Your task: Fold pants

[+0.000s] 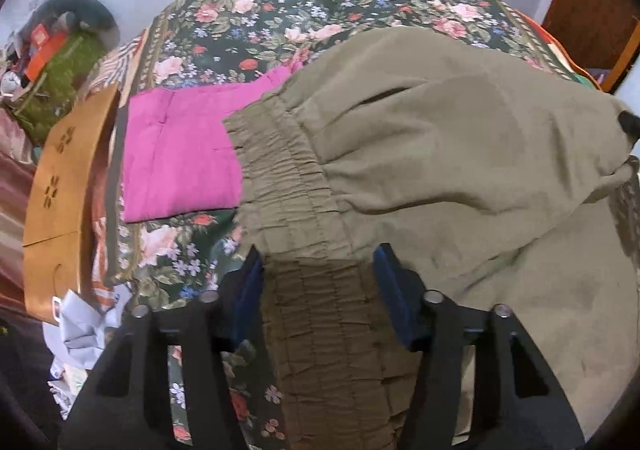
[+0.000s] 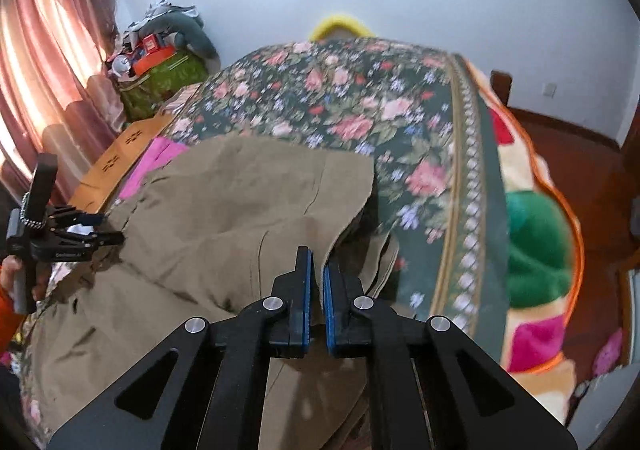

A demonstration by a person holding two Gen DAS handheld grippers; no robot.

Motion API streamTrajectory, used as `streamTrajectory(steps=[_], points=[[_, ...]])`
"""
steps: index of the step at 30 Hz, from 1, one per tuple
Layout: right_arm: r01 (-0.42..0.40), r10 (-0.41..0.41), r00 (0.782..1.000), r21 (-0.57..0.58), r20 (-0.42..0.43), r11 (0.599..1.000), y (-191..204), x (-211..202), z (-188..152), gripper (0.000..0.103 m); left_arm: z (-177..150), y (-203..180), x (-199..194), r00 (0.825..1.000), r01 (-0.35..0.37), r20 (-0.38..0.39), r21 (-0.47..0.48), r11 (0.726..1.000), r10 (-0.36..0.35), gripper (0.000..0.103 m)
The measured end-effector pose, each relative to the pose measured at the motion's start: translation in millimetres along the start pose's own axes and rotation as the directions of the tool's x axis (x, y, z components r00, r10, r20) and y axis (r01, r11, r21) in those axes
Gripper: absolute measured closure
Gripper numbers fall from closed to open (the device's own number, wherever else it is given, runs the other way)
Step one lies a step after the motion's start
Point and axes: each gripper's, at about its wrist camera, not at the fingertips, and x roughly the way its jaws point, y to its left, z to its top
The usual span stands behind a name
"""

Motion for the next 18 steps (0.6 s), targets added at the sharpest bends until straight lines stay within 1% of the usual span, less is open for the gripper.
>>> streamTrajectory(steps=[2, 4, 6, 8, 10, 13, 18], points=[[0.032, -0.032, 0.999, -0.007, 0.003, 0.999, -3, 6, 3, 0.098, 4, 3, 5, 1.0, -0.019, -0.005, -0.012, 1.0, 0.019, 0.051], [0.069, -0.069, 0.998, -0.02, -0.008, 0.997, -5, 16, 3, 0.099, 5, 6, 11, 1.0, -0.013, -0.014, -0.029, 1.0, 0.012, 0.051], [0.096, -0.097, 0.995, -0.022, -0.036, 0.995, -11, 30, 1, 0.099, 3, 10, 18, 1.0, -0.016, -0.02, -0.052, 0.999, 0.015, 0.049], [0.115, -0.116, 0.991, -0.02, -0.069, 0.993, -17, 44, -5, 0.1, 0, 12, 20, 1.0, -0.027, -0.014, -0.069, 0.997, 0.026, 0.046], [0.124, -0.125, 0.987, -0.02, -0.098, 0.992, -19, 52, -12, 0.1, -3, 15, 21, 1.0, -0.03, -0.007, -0.094, 0.995, 0.03, 0.04], [0.135, -0.138, 0.982, -0.025, -0.131, 0.99, -22, 63, -21, 0.1, -5, 19, 24, 1.0, -0.023, -0.008, -0.118, 0.993, 0.022, 0.036], [0.135, -0.136, 0.98, -0.019, -0.142, 0.991, -22, 56, -18, 0.1, -4, 18, 20, 1.0, -0.02, -0.002, -0.092, 0.996, 0.02, 0.034]])
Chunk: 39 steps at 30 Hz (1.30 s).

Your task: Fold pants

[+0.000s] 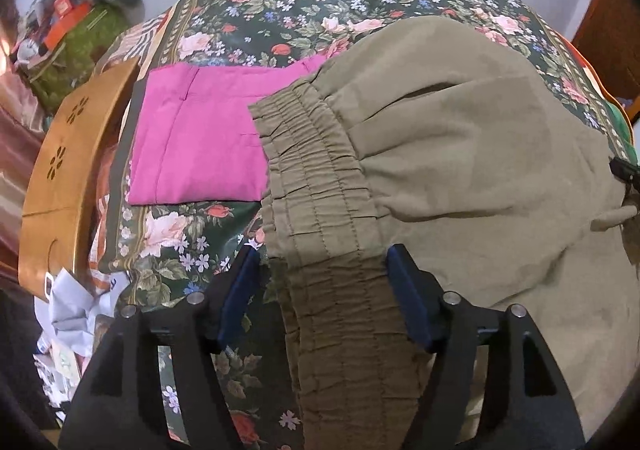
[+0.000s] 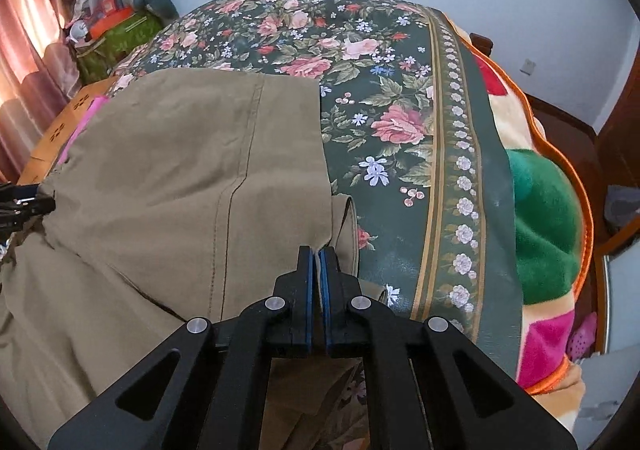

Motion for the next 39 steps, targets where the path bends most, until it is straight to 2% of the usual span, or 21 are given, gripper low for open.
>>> streamTrajectory(steps=[5, 11, 16, 19, 22, 25, 28, 32, 39], points=[[-0.011, 0.011, 0.999, -0.004, 0.032, 1.0, 1, -23, 5, 0.099, 3, 7, -19, 1.0, 0.029, 0.012, -0.025, 0.999, -0.028, 0.035], [-0.035, 0.034, 0.994, 0.008, 0.099, 0.999, 3, -61, 18, 0.095, 10, 13, -64, 0.993, -0.008, 0.115, -0.002, 1.0, 0.008, 0.035], [-0.058, 0.056, 0.978, 0.007, 0.201, 0.998, 10, -92, 36, 0.069, 28, 24, -96, 0.98, -0.009, 0.198, -0.017, 1.0, 0.012, 0.031], [-0.072, 0.067, 0.966, 0.011, 0.251, 0.997, 13, -99, 48, 0.059, 43, 30, -107, 0.969, -0.024, 0.245, -0.03, 0.999, 0.03, 0.026], [-0.07, 0.063, 0.96, 0.014, 0.273, 0.997, 16, -95, 63, 0.056, 59, 36, -109, 0.961, -0.025, 0.274, -0.05, 0.998, 0.038, 0.021], [-0.058, 0.055, 0.963, 0.001, 0.266, 0.998, 17, -82, 75, 0.055, 71, 37, -102, 0.961, -0.026, 0.274, -0.053, 0.998, 0.04, 0.019], [-0.054, 0.054, 0.972, -0.008, 0.23, 0.999, 16, -59, 87, 0.052, 80, 37, -83, 0.969, -0.022, 0.244, -0.054, 0.998, 0.034, 0.019], [-0.053, 0.053, 0.984, -0.008, 0.17, 0.999, 14, -25, 97, 0.052, 88, 36, -44, 0.984, -0.005, 0.176, -0.059, 0.998, 0.015, 0.019], [-0.079, 0.077, 0.996, 0.045, 0.043, 0.996, -2, 45, 117, 0.052, 88, 43, 23, 0.998, -0.003, 0.066, -0.106, 0.994, 0.01, 0.019]])
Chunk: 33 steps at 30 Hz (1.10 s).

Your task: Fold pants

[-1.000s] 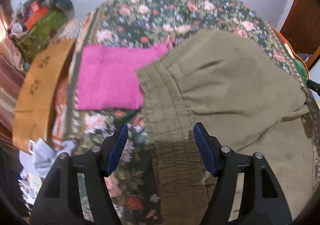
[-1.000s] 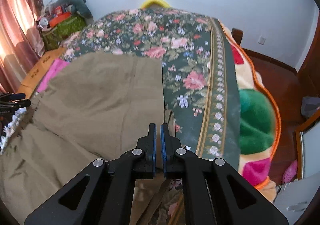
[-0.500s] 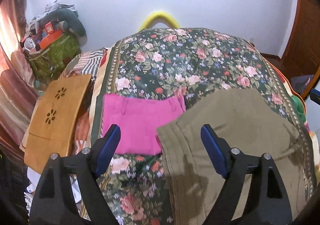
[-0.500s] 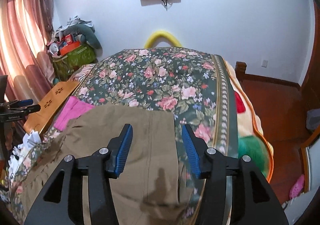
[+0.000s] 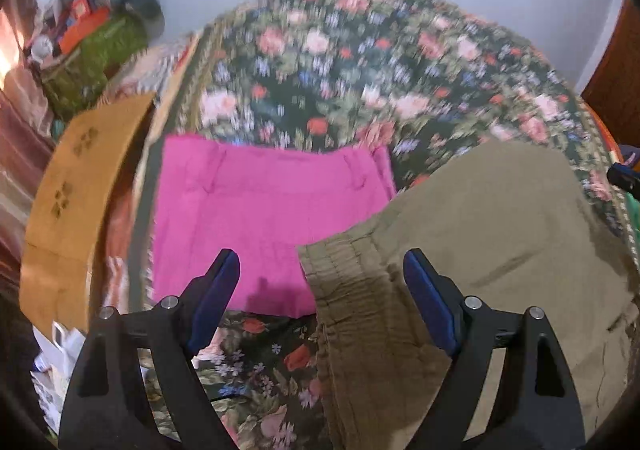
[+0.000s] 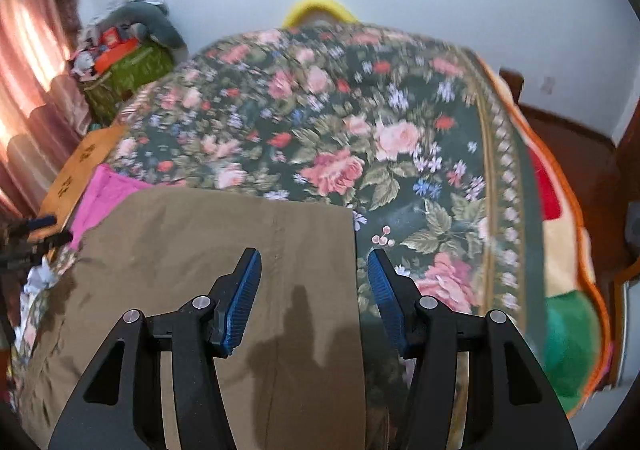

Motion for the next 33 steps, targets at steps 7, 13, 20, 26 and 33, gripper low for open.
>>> streamTrajectory(steps=[7, 13, 20, 26, 33], points=[[-0.007, 0.014, 0.996, 0.078, -0.093, 0.997, -13, 58, 13, 0.052, 1, 10, 29, 0.998, 0.043, -0.031, -0.056, 0.998, -0.045, 0.016], [0.011, -0.008, 0.995, 0.031, -0.097, 0.999, -3, 78, 11, 0.056, 4, 11, 44, 0.991, 0.118, -0.063, -0.07, 0.991, -0.122, 0.017], [-0.005, 0.007, 0.997, 0.018, -0.074, 1.0, 1, 76, 9, 0.094, 2, 5, 40, 0.982, 0.181, -0.044, -0.057, 0.982, -0.184, 0.051], [0.055, -0.054, 0.998, -0.02, 0.039, 0.998, 10, 44, 19, 0.095, 4, -4, 13, 0.998, 0.056, 0.032, 0.02, 0.998, -0.056, 0.058], [0.077, -0.068, 0.981, -0.044, 0.181, 0.996, 21, -32, 53, 0.096, 26, -5, -49, 0.988, 0.029, 0.148, 0.04, 0.999, -0.035, 0.06]])
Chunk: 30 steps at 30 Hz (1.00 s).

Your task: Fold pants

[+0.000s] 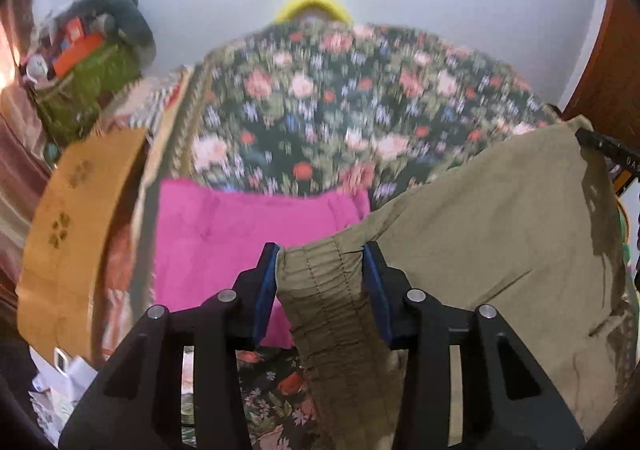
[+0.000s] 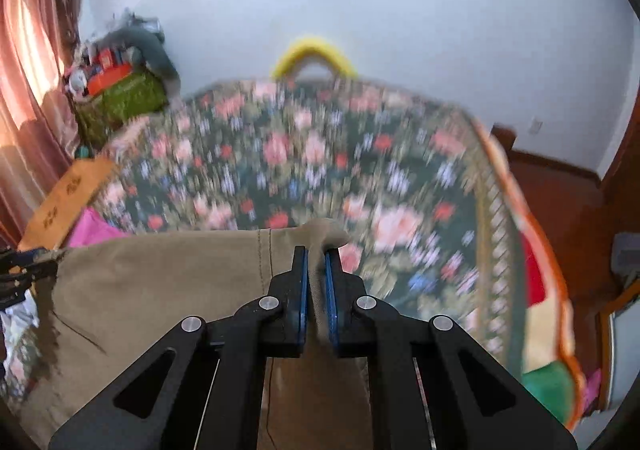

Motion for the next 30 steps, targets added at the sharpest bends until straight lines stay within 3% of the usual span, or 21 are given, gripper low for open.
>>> streamTrajectory(steps=[5, 11, 17, 22, 30], points=[[0.015, -0.013, 0.998, -0.035, 0.063, 0.999, 13, -44, 11, 0.097, 6, -3, -32, 1.0, -0.001, 0.031, 0.006, 1.0, 0.0, 0.06], [-0.018, 0.021, 0.994, -0.025, 0.11, 1.0, 18, -93, -6, 0.097, -11, -8, -70, 0.998, 0.001, 0.065, 0.026, 1.0, -0.003, 0.06], [-0.034, 0.04, 0.988, -0.044, 0.15, 0.998, 26, -141, -34, 0.097, -36, -15, -112, 0.995, 0.005, 0.101, 0.062, 0.998, -0.011, 0.06], [-0.023, 0.033, 0.985, -0.061, 0.167, 0.998, 34, -173, -65, 0.097, -64, -29, -142, 0.99, -0.036, 0.14, 0.116, 0.993, 0.02, 0.06], [-0.031, 0.038, 0.985, -0.047, 0.166, 0.998, 42, -206, -114, 0.097, -113, -37, -174, 0.988, -0.055, 0.149, 0.154, 0.987, 0.032, 0.06]])
